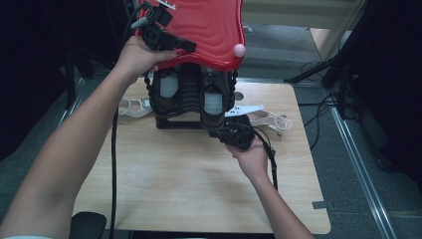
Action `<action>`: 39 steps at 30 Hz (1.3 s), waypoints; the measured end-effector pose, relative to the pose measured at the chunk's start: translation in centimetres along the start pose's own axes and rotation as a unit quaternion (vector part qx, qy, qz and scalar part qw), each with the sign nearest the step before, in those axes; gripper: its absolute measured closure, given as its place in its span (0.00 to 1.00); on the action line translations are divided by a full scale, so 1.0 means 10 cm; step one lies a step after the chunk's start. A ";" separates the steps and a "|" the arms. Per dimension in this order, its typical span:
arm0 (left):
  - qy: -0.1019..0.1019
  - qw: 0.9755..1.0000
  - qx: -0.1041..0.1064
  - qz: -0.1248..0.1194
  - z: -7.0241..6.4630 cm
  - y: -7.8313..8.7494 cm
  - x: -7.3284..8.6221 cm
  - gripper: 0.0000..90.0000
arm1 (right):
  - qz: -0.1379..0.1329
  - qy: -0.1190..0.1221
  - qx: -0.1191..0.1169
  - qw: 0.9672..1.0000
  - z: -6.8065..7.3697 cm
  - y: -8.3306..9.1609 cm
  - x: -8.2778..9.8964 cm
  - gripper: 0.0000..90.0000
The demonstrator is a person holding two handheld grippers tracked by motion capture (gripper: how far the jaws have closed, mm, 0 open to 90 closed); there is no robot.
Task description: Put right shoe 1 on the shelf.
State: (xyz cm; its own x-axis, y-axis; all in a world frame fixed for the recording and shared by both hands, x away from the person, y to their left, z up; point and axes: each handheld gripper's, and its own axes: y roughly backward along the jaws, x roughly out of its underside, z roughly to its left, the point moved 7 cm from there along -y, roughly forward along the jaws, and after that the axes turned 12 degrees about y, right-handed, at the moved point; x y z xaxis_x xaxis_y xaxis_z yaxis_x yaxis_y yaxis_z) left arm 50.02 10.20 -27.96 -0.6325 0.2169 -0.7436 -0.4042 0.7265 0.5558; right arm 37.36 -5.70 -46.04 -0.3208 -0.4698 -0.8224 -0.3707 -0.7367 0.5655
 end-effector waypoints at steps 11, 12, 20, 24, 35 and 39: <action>0.010 1.000 0.001 0.002 -0.01 -0.01 0.00 1.00 | 0.001 -0.028 0.009 1.000 -0.13 -0.05 -0.03 1.00; 0.007 1.000 -0.001 0.001 -0.02 -0.01 0.00 1.00 | 0.002 -0.022 0.012 1.000 -0.12 -0.06 -0.03 1.00; 0.008 1.000 0.001 0.000 -0.03 -0.03 0.00 1.00 | 0.001 -0.019 0.014 1.000 -0.04 -0.19 -0.10 1.00; 0.009 1.000 0.004 0.001 -0.02 -0.03 0.00 1.00 | -0.001 -0.019 0.013 1.000 0.00 -0.28 -0.14 1.00; 0.019 1.000 0.006 0.002 -0.02 -0.02 0.00 1.00 | -0.017 -0.034 0.031 0.999 -0.02 -0.43 -0.38 1.00; 0.018 1.000 0.007 0.000 -0.02 -0.02 0.00 1.00 | -0.022 -0.036 0.046 0.998 -0.09 -0.44 -0.46 1.00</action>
State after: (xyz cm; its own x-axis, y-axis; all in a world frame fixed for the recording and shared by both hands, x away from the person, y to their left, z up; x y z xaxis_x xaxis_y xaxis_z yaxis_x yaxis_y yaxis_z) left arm 49.99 9.92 -28.01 -0.6570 0.1936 -0.7287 -0.3949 0.7349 0.5513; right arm 41.28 -0.70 -44.78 -0.3631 -0.3988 -0.8421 -0.4632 -0.7069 0.5345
